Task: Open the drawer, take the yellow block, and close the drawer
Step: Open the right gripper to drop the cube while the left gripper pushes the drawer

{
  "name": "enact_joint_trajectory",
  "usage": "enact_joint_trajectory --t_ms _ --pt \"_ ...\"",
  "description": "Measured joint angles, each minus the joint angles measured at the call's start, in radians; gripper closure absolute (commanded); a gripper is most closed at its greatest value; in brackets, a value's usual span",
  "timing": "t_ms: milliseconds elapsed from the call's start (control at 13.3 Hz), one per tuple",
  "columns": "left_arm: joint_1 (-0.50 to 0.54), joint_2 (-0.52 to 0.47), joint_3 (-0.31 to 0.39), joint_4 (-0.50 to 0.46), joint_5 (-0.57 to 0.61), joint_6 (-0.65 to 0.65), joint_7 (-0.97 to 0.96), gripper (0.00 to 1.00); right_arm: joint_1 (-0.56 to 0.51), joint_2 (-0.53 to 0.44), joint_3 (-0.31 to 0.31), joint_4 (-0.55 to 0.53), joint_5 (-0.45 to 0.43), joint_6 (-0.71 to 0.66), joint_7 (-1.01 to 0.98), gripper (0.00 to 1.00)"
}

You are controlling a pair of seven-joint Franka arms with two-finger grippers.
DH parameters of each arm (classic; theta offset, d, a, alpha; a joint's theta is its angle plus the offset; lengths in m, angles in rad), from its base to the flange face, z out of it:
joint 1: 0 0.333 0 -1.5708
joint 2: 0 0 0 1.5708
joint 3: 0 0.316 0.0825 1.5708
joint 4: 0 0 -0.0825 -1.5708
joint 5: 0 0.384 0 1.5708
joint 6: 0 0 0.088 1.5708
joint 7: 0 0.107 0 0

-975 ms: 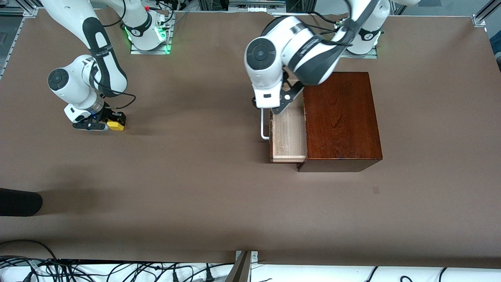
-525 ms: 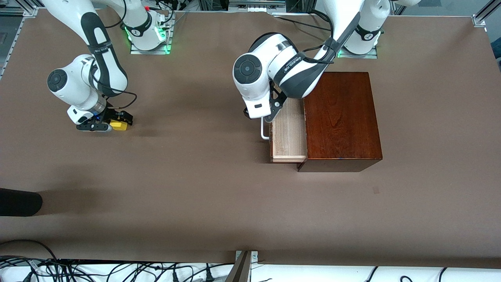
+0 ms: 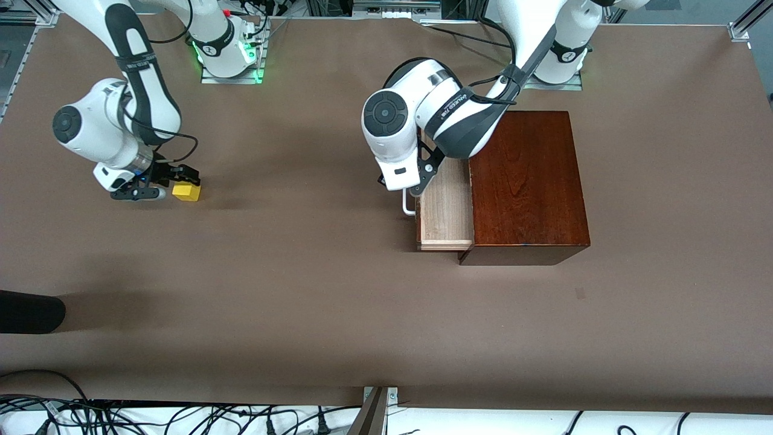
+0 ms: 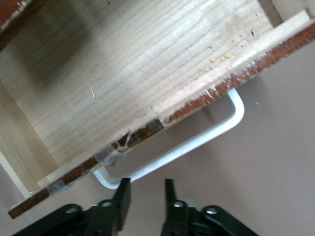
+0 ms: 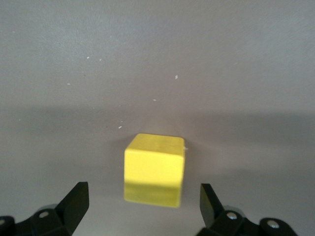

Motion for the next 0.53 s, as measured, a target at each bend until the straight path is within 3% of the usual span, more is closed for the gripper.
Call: enact_joint_trajectory --t_ms 225,525 --pt "-0.028 0.028 0.000 0.007 0.000 0.055 -0.001 1.00 -0.001 -0.029 -0.048 0.136 -0.081 -0.190 0.000 0.00" --pt "-0.040 0.070 0.007 0.013 0.037 0.076 -0.001 1.00 0.000 -0.037 -0.055 0.378 -0.183 -0.447 0.013 0.00"
